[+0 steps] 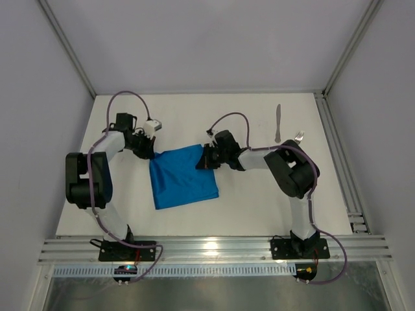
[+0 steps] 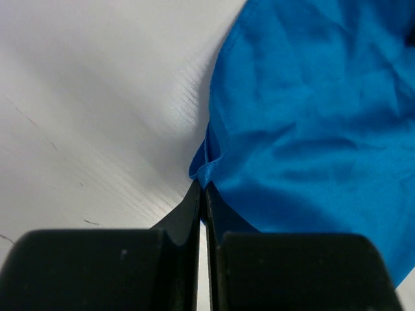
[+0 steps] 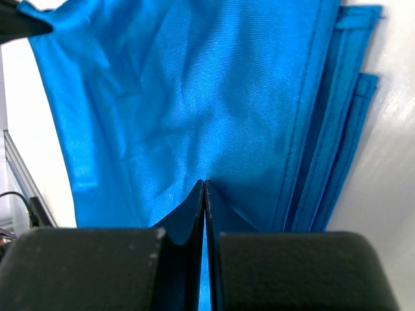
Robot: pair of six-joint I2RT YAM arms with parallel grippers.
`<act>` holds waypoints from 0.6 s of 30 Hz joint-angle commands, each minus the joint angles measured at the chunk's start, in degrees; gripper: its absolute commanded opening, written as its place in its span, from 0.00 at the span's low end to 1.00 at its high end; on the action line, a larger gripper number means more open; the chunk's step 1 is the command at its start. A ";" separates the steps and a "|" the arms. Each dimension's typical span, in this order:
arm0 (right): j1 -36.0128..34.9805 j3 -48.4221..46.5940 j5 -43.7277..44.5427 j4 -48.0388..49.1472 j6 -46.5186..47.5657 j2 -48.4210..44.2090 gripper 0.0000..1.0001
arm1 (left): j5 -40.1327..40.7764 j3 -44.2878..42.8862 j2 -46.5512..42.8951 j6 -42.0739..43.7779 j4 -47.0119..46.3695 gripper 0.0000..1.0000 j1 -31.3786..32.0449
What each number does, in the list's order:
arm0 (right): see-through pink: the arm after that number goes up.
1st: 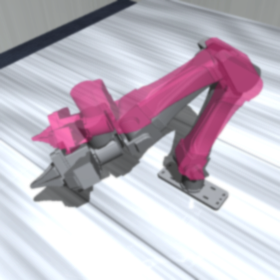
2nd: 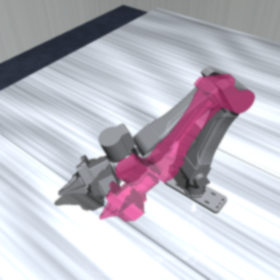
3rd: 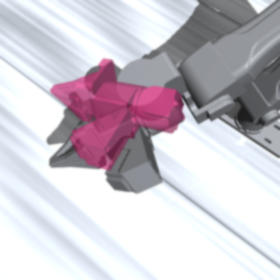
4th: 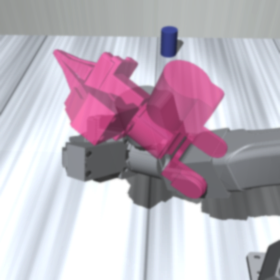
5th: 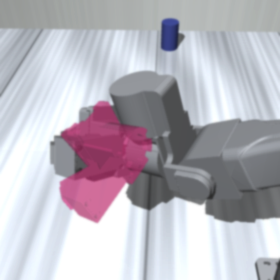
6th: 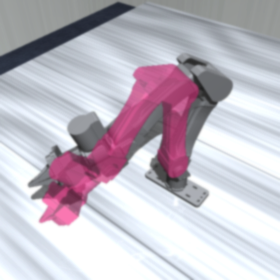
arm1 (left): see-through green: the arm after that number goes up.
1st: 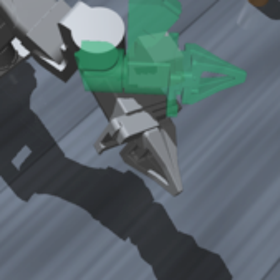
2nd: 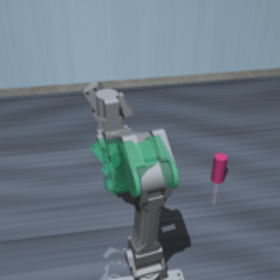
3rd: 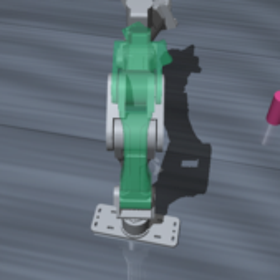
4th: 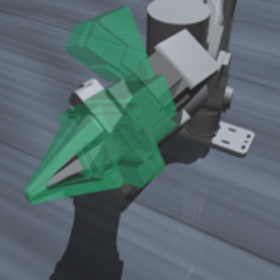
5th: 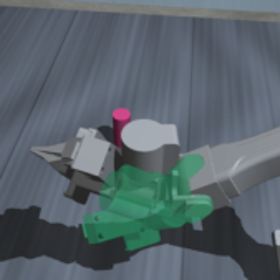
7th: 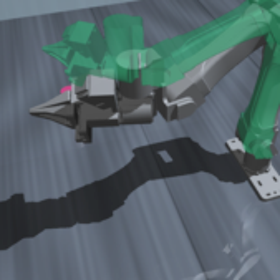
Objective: Fold the napkin into a case and place the utensils inside
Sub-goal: Pick up the lower triangle-folded napkin from the center of the board.
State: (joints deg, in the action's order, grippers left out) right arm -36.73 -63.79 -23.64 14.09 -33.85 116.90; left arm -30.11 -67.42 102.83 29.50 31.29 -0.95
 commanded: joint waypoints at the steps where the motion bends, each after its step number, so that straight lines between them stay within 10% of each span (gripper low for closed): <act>1: 0.17 2.08 3.59 0.50 -3.86 -1.24 0.04 | 1.19 2.37 -4.91 6.35 -2.37 0.00 2.69; 18: 0.08 11.14 12.47 8.32 -14.93 -3.87 0.04 | 18.49 25.48 -28.81 16.12 -16.69 0.00 20.27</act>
State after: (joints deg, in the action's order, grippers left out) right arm -36.69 -55.27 -16.97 22.81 -46.22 113.73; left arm -16.58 -44.21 77.38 44.14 20.93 16.67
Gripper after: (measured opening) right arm 0.038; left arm 0.007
